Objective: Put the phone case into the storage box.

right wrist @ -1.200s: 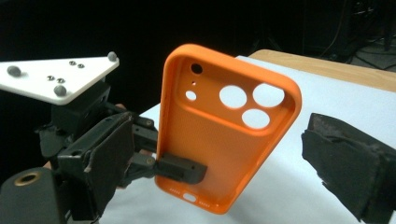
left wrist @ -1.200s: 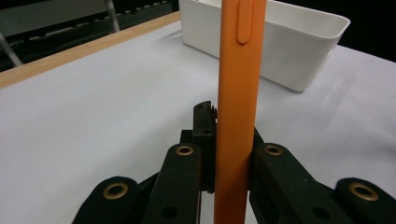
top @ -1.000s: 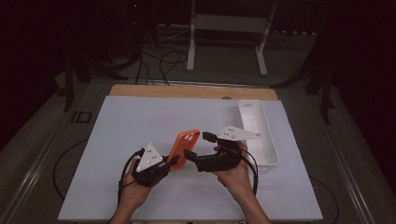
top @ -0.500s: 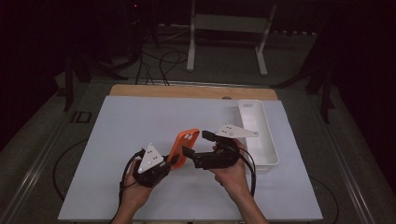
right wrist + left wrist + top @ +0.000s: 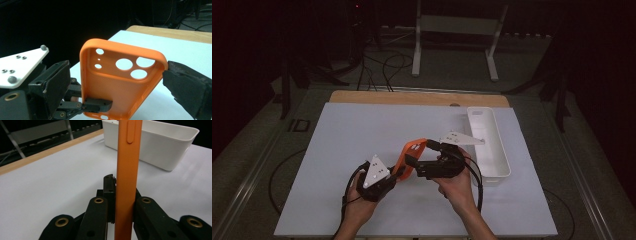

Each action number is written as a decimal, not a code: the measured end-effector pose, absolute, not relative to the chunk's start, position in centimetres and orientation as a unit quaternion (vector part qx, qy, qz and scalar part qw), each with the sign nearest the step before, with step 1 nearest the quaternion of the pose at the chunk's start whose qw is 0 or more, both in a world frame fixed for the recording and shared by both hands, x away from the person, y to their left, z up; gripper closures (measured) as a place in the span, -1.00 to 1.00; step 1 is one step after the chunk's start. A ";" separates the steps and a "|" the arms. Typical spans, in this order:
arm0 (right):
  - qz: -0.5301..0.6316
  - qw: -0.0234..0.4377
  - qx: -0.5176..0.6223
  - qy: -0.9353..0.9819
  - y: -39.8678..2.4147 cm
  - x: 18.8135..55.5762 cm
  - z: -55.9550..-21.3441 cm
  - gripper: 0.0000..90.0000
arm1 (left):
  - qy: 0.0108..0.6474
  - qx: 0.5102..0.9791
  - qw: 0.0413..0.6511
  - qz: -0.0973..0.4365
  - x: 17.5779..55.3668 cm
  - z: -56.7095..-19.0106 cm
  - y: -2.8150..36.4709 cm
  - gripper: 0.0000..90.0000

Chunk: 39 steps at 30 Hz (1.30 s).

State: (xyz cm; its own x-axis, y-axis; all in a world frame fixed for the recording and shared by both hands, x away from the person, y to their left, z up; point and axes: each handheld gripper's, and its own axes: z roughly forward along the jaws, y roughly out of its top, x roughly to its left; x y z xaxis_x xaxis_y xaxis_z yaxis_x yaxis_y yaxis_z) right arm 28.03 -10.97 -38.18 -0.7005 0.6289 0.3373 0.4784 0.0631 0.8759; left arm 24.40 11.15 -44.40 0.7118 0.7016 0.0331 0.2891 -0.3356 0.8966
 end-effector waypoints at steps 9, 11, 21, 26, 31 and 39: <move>0.568 0.047 0.406 0.714 -10.6 28.4 -38.5 -0.83 | 0.309 0.793 0.480 0.215 24.2 -44.5 10.6 0.90; 0.565 0.046 0.414 0.713 -10.5 28.4 -38.6 -0.83 | 0.308 0.793 0.479 0.216 24.2 -44.6 10.5 0.90; 0.561 0.053 0.421 0.711 -10.1 28.4 -38.7 -0.70 | 0.302 0.804 0.468 0.209 24.0 -45.1 9.7 0.88; 0.556 0.062 0.422 0.714 -9.9 28.3 -38.7 -0.67 | 0.302 0.805 0.467 0.206 24.0 -45.1 9.6 0.87; 0.554 0.069 0.422 0.714 -9.9 28.1 -38.6 -0.64 | 0.299 0.807 0.469 0.199 24.1 -45.1 9.7 0.86; 0.555 0.070 0.421 0.714 -10.0 28.1 -38.6 -0.64 | 0.303 0.805 0.471 0.197 24.2 -45.0 9.7 0.71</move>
State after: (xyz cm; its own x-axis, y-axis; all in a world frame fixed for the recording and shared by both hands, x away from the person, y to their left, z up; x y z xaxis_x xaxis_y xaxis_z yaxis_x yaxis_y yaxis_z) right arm 28.08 -10.00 -38.63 -0.6356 0.6790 0.3672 0.5227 0.0285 0.8521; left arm 24.19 9.70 -44.99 0.7384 0.6736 0.0319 0.3023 -0.3730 0.8772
